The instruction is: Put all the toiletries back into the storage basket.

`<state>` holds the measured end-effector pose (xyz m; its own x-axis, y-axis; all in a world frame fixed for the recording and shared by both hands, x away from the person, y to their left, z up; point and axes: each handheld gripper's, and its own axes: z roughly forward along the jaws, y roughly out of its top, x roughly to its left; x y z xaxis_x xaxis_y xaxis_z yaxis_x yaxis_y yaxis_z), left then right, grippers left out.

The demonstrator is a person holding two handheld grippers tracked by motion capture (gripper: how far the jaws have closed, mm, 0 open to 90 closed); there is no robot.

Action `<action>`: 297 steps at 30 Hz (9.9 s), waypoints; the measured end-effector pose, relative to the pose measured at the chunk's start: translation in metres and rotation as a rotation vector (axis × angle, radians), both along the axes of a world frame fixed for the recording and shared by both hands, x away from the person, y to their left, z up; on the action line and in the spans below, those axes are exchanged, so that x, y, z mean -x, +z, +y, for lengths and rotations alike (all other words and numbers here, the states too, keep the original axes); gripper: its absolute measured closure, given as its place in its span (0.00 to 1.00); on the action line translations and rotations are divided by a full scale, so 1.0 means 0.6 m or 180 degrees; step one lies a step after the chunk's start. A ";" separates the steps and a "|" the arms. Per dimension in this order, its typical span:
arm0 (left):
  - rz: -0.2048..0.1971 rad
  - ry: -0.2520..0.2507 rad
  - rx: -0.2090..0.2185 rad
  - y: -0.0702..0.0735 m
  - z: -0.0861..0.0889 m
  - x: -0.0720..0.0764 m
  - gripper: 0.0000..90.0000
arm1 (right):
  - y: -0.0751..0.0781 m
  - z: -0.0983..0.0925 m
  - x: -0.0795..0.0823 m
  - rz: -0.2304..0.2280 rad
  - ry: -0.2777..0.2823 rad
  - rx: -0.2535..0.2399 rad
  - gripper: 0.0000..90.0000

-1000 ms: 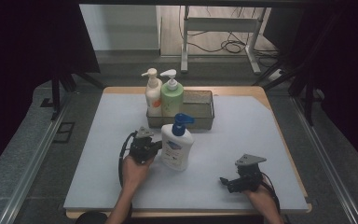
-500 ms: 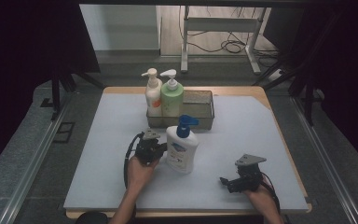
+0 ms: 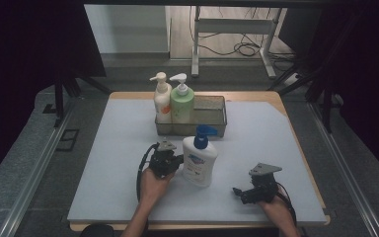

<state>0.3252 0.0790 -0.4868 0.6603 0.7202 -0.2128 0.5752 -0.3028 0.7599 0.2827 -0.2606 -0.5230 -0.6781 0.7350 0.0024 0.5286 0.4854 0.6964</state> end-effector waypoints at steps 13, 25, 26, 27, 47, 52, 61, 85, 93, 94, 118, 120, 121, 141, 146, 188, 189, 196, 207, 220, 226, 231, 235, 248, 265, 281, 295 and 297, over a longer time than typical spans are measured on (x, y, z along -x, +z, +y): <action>-0.0033 -0.0074 -0.0022 0.000 -0.001 0.001 0.99 | 0.001 0.001 0.000 0.0014 -0.0007 0.0007 0.00; -0.0118 0.0025 -0.0118 0.003 0.032 0.014 0.90 | 0.002 0.000 0.000 0.0012 0.0024 0.0004 0.01; -0.0121 0.0031 -0.0134 0.002 0.035 0.015 0.89 | 0.002 0.000 0.000 0.0010 0.0034 -0.0001 0.01; -0.0121 0.0042 -0.0150 0.001 0.038 0.018 0.88 | 0.003 0.000 0.000 0.0003 0.0048 0.0001 0.02; -0.0141 0.0122 -0.0580 -0.020 0.090 0.076 0.61 | 0.021 0.006 0.013 -0.0083 0.0212 -0.0049 0.03; -0.0092 0.0178 -0.0649 -0.028 0.102 0.091 0.53 | 0.029 0.007 0.016 -0.0110 0.0257 -0.0078 0.03; -0.0015 0.0279 -0.0709 -0.042 0.117 0.111 0.34 | 0.042 0.012 0.021 -0.0078 0.0348 -0.0188 0.00; -0.0035 0.0338 -0.0738 -0.061 0.113 0.110 0.13 | 0.089 0.043 0.025 -0.0197 0.0577 -0.0448 0.00; -0.0033 0.0339 -0.0740 -0.061 0.113 0.110 0.13 | 0.110 0.063 0.017 -0.0244 0.0584 -0.0577 0.00; -0.0034 0.0338 -0.0741 -0.061 0.113 0.110 0.13 | 0.113 0.066 0.016 -0.0239 0.0588 -0.0596 0.00; -0.0038 0.0358 -0.0719 -0.062 0.112 0.111 0.13 | 0.150 0.120 -0.006 -0.0259 0.0682 -0.0637 0.04; -0.0039 0.0352 -0.0730 -0.062 0.112 0.111 0.13 | 0.151 0.125 -0.009 -0.0262 0.0672 -0.0657 0.05; -0.0039 0.0351 -0.0731 -0.062 0.112 0.111 0.13 | 0.152 0.127 -0.010 -0.0263 0.0673 -0.0666 0.05; -0.0035 0.0351 -0.0729 -0.062 0.112 0.111 0.13 | 0.167 0.167 -0.028 -0.0326 0.0810 -0.0577 0.15; -0.0033 0.0350 -0.0731 -0.062 0.112 0.111 0.13 | 0.169 0.179 -0.033 -0.0341 0.0852 -0.0535 0.16; -0.0034 0.0344 -0.0731 -0.062 0.113 0.110 0.13 | 0.203 0.188 -0.052 -0.0472 0.0817 -0.0467 0.41; -0.0033 0.0344 -0.0730 -0.062 0.113 0.110 0.13 | 0.206 0.188 -0.053 -0.0483 0.0809 -0.0454 0.41; -0.0035 0.0343 -0.0734 -0.062 0.113 0.110 0.13 | 0.220 0.186 -0.069 -0.0513 0.0711 -0.0415 0.42; -0.0037 0.0344 -0.0734 -0.062 0.113 0.110 0.13 | 0.244 0.176 -0.094 -0.0578 0.0534 -0.0429 0.42; -0.0037 0.0344 -0.0735 -0.062 0.113 0.110 0.13 | 0.266 0.168 -0.130 -0.0633 0.0308 -0.0401 0.42; -0.0030 0.0343 -0.0743 -0.061 0.113 0.110 0.13 | 0.276 0.168 -0.143 -0.0654 0.0243 -0.0417 0.42; -0.0028 0.0343 -0.0741 -0.061 0.113 0.110 0.13 | 0.282 0.170 -0.154 -0.0675 0.0189 -0.0420 0.42; -0.0029 0.0341 -0.0738 -0.061 0.113 0.110 0.13 | 0.286 0.171 -0.162 -0.0681 0.0156 -0.0398 0.42; -0.0027 0.0340 -0.0738 -0.061 0.113 0.110 0.13 | 0.309 0.176 -0.189 -0.0751 0.0010 -0.0351 0.42; -0.0035 0.0345 -0.0733 -0.062 0.113 0.110 0.13 | 0.315 0.185 -0.234 -0.0776 -0.0200 -0.0337 0.42; -0.0036 0.0348 -0.0724 -0.062 0.113 0.110 0.13 | 0.313 0.202 -0.273 -0.0786 -0.0363 -0.0333 0.42; -0.0036 0.0348 -0.0723 -0.062 0.113 0.110 0.13 | 0.308 0.217 -0.304 -0.0812 -0.0462 -0.0295 0.42; -0.0036 0.0349 -0.0722 -0.062 0.112 0.110 0.13 | 0.306 0.218 -0.309 -0.0807 -0.0477 -0.0287 0.42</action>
<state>0.2591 0.1465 -0.5240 0.5770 0.8162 -0.0306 0.6058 -0.4026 0.6862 0.4678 -0.1300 -0.3395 -0.5495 0.8314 -0.0832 0.3936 0.3454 0.8519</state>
